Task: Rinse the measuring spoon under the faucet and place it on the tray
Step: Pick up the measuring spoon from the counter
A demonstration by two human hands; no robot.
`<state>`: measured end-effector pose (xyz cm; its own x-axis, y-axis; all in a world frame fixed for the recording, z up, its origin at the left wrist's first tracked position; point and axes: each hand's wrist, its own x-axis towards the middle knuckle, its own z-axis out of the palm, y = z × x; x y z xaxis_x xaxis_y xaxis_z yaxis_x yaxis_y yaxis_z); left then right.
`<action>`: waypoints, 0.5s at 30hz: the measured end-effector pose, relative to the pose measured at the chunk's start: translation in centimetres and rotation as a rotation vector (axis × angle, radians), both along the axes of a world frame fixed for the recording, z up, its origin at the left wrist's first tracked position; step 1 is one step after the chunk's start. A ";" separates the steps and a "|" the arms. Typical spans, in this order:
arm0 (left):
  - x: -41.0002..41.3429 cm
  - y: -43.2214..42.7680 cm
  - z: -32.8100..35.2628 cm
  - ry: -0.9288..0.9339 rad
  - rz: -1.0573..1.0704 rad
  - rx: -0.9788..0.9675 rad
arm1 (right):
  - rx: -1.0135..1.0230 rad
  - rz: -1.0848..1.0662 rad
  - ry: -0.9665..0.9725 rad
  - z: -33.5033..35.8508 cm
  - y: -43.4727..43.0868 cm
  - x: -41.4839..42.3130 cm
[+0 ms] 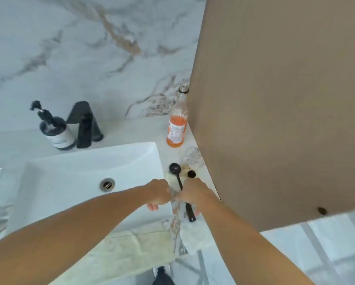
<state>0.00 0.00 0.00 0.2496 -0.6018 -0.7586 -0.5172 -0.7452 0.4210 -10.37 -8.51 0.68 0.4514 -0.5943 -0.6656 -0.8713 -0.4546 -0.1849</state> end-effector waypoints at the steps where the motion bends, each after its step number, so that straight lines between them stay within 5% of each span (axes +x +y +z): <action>1: 0.0 -0.8 -1.0 0.032 0.086 -0.022 | 0.005 -0.021 -0.012 -1.2 -0.4 -0.2; 9: -0.3 -3.2 -6.0 0.354 0.623 -0.114 | 0.033 -0.114 -0.123 -6.8 -1.5 -2.2; 15: -0.7 -1.7 -5.6 0.471 0.887 -0.237 | 0.285 -0.090 -0.336 -5.6 0.3 -2.0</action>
